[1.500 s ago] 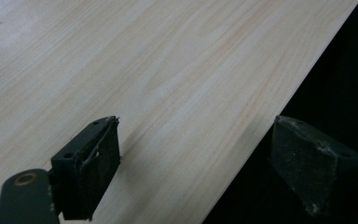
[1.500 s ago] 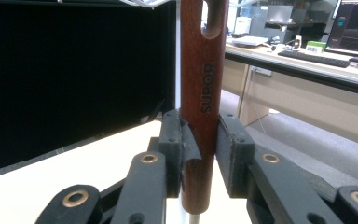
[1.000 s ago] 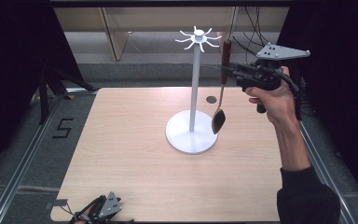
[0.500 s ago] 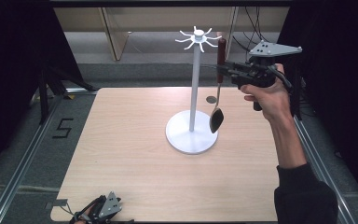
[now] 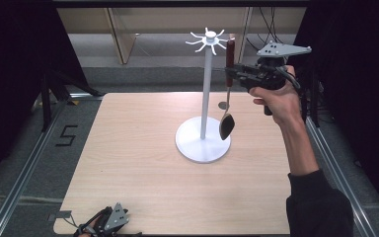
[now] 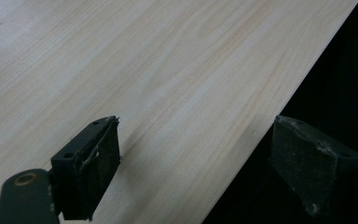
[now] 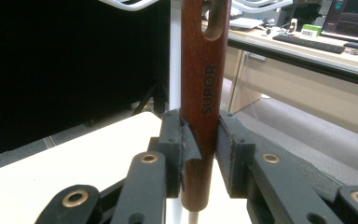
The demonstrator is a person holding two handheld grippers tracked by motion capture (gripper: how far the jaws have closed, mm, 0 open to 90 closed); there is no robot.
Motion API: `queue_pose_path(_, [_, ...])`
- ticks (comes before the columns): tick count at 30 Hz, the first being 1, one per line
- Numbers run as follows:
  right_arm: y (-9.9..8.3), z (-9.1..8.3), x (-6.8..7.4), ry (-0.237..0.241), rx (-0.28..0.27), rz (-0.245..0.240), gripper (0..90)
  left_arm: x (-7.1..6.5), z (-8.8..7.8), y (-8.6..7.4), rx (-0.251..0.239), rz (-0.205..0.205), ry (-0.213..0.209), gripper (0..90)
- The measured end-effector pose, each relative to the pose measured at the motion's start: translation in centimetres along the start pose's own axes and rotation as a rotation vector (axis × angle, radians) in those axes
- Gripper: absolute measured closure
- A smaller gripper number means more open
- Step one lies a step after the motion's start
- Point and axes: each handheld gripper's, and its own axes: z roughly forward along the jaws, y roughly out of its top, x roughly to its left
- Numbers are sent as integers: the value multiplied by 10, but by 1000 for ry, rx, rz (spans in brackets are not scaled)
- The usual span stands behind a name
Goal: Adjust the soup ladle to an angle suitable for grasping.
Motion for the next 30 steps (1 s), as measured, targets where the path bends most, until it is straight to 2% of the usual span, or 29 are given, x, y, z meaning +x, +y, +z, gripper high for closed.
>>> queue_pose_path(10, [1,10,2,1,6,12,740,0,0,0,3,0,3,153])
queue_pose_path(13, [1,12,2,-4,4,2,740,0,0,0,-1,0,-1,153])
queue_pose_path(15, [1,12,3,0,6,19,740,0,0,0,0,0,0,153])
queue_pose_path(18, [1,13,3,-8,4,27,739,0,0,0,1,2,2,153])
queue_pose_path(19, [1,14,2,-9,1,16,739,0,0,0,-1,2,4,152])
queue_pose_path(25, [-1,16,3,1,-11,37,736,0,0,0,-1,1,7,153])
queue_pose_path(26, [-1,16,3,5,-14,34,733,0,0,0,-1,1,7,153])
queue_pose_path(28, [-2,15,5,16,-6,66,721,0,0,0,-1,1,6,152])
queue_pose_path(29, [-3,14,3,18,-22,47,701,0,0,0,-1,0,3,152])
queue_pose_path(30, [-3,12,4,13,-26,60,693,-1,0,0,-1,-1,2,152])
